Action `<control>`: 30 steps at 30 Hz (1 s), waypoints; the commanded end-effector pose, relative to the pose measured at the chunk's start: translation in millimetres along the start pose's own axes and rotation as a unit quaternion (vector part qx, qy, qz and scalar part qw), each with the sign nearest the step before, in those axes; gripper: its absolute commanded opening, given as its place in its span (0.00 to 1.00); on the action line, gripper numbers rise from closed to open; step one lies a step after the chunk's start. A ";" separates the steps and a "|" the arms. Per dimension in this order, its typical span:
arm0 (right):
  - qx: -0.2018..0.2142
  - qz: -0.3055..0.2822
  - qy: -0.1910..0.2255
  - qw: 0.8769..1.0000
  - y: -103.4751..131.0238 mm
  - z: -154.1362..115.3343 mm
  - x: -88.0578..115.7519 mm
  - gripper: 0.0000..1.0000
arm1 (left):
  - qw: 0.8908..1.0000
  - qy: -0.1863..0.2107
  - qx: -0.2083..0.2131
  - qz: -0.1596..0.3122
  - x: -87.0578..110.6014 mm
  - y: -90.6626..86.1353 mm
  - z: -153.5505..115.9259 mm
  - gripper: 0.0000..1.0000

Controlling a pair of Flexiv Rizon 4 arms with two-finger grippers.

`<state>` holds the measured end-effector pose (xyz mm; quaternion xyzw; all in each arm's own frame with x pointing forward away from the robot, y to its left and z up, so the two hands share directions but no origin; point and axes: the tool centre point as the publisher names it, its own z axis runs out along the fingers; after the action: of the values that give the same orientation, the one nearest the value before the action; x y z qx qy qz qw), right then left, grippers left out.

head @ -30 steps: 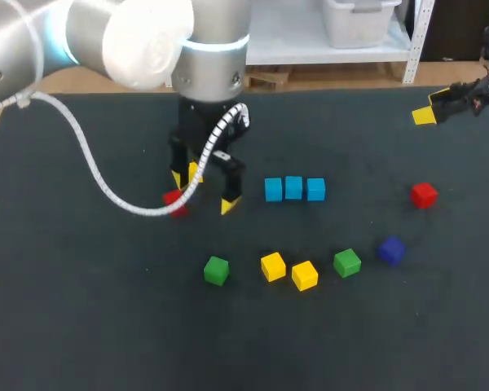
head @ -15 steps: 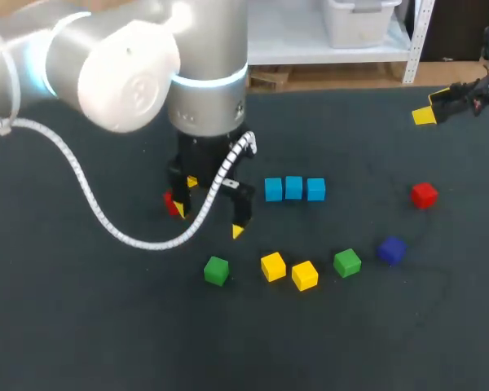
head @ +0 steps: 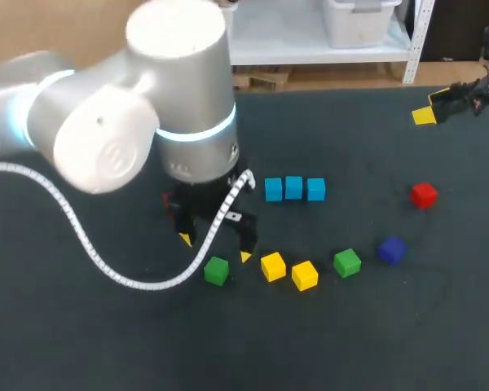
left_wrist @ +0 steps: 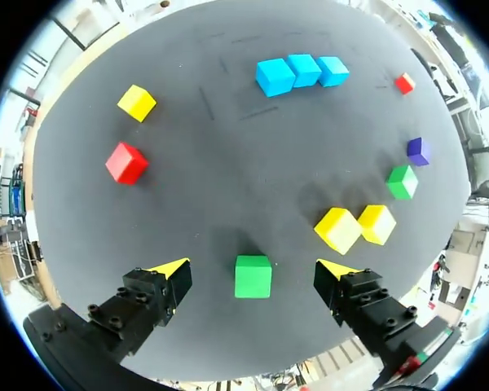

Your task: Place the blue cubes, place green cubes on the blue cubes, place the yellow cubes on the green cubes, then place the red cubes on the yellow cubes, and place purple cube on the red cubes.

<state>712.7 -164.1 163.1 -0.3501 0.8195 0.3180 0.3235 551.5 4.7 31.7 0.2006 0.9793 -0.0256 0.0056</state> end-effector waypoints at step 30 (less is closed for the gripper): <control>0.000 -0.001 -0.001 1.000 -0.1 0.3 0.4 1.00 | 0.999 0.036 0.008 -0.003 8.5 1.1 32.1 0.00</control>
<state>712.7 -164.1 163.1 -0.3501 0.8195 0.3180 0.3235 541.7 9.7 -2.4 0.1962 0.9796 -0.0321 -0.0281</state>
